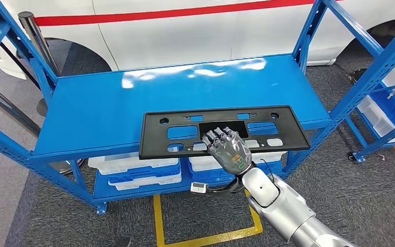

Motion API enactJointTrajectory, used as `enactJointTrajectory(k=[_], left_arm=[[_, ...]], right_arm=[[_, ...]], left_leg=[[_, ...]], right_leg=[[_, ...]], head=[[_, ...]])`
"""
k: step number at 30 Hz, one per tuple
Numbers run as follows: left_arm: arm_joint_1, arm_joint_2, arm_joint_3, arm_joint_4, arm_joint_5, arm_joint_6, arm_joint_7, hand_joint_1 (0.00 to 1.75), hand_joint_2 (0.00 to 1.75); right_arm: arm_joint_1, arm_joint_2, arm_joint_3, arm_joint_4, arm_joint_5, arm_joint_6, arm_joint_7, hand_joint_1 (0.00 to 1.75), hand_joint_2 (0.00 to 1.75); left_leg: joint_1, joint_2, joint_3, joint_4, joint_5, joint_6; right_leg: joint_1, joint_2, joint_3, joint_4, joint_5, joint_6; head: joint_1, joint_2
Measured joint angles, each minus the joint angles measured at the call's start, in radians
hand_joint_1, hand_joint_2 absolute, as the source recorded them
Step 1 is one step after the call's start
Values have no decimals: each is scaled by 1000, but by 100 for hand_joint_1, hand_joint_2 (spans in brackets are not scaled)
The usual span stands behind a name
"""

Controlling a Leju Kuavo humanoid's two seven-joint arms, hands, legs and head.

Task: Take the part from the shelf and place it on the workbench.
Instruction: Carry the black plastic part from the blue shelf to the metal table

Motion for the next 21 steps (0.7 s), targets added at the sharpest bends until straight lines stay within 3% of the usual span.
enactJointTrajectory(k=[1, 3, 5, 7, 9, 10, 11, 12, 13, 15, 16, 17, 19, 21], left_arm=[[-1, 1, 0, 0, 0, 0, 0, 0, 175], [-1, 1, 0, 0, 0, 0, 0, 0, 175], [-2, 1, 0, 0, 0, 0, 0, 0, 175], [-4, 1, 1, 0, 0, 0, 0, 0, 175], [-4, 0, 1, 0, -2, 0, 0, 0, 175], [-3, 0, 1, 0, -2, -1, 0, 0, 175], [-3, 0, 1, 0, -3, -1, 0, 0, 175], [-3, 0, 2, 0, -3, -1, 1, 0, 175], [-3, 0, 2, 0, -3, -1, 1, 0, 175], [-4, -1, 2, 0, -5, -1, 2, 0, 175], [-4, -1, 2, 0, -6, -1, 3, 0, 175], [-4, -1, 2, 0, -6, -1, 3, 0, 175], [-4, -1, 2, 0, -8, -2, 5, 0, 175], [-2, -1, 2, 1, -12, -3, 7, 0, 175]], right_arm=[[0, 1, -2, 0, 0, 0, 0, 175, 175], [0, 3, -4, 0, 0, 0, 0, 175, 175], [1, 4, -6, -1, 0, 0, 0, 175, 175], [1, 4, -10, -1, 0, 0, 0, 175, 175], [2, 4, -12, 0, 0, 0, 0, 175, 175], [4, 4, -12, 0, 0, 0, 1, 175, 175], [5, 4, -12, 0, 0, 0, 1, 175, 175], [5, 3, -12, 0, 0, 0, 2, 175, 175], [5, 3, -13, 0, 0, 0, 3, 175, 175], [4, 4, -14, -1, 0, 0, 5, 175, 175], [3, 4, -15, -2, 0, 0, 6, 175, 175], [2, 4, -16, -2, 0, 0, 6, 175, 175], [2, 3, -19, -2, 0, 0, 6, 175, 175], [2, 4, -21, -2, 0, 0, 5, 175, 175]], left_leg=[[-4, 0, 16, -33, 5, 4], [-8, -1, 12, -47, 19, 6], [-4, 2, 4, -61, 40, 17], [1, 7, -14, -70, 67, 29], [0, 7, -42, -69, 88, 33], [0, 8, -58, -67, 98, 32], [0, 8, -73, -64, 107, 30], [0, 8, -88, -60, 116, 28], [0, 8, -101, -56, 123, 26], [-1, 8, -120, -49, 137, 17], [-2, 8, -124, -49, 145, 11], [-2, 8, -126, -50, 153, 5], [-2, 7, -128, -56, 166, -8], [0, 5, -144, -33, 130, -18]], right_leg=[[0, 0, -2, -1, 7, 5], [-3, -1, -2, -10, 24, 18], [-5, 0, -9, -5, 14, 30], [-8, 1, -32, 61, -63, 40], [-12, 1, -61, 181, -153, 48], [-14, 1, -66, 229, -171, 52], [-15, 1, -58, 250, -166, 54], [-17, 0, -32, 236, -146, 55], [-18, 0, 11, 188, -120, 54], [-16, 0, 109, 52, -107, 45], [-13, 1, 140, 2, -111, 39], [-10, 2, 154, -25, -117, 33], [-9, 1, 148, -37, -103, 18], [-14, -3, 133, -44, -81, 0]], head=[[0, 0], [0, 0], [1, 0], [1, 0], [2, 0], [2, 0], [2, 0], [2, 0], [2, 0], [1, 0], [1, 0], [1, 0], [2, 0], [1, 0]])
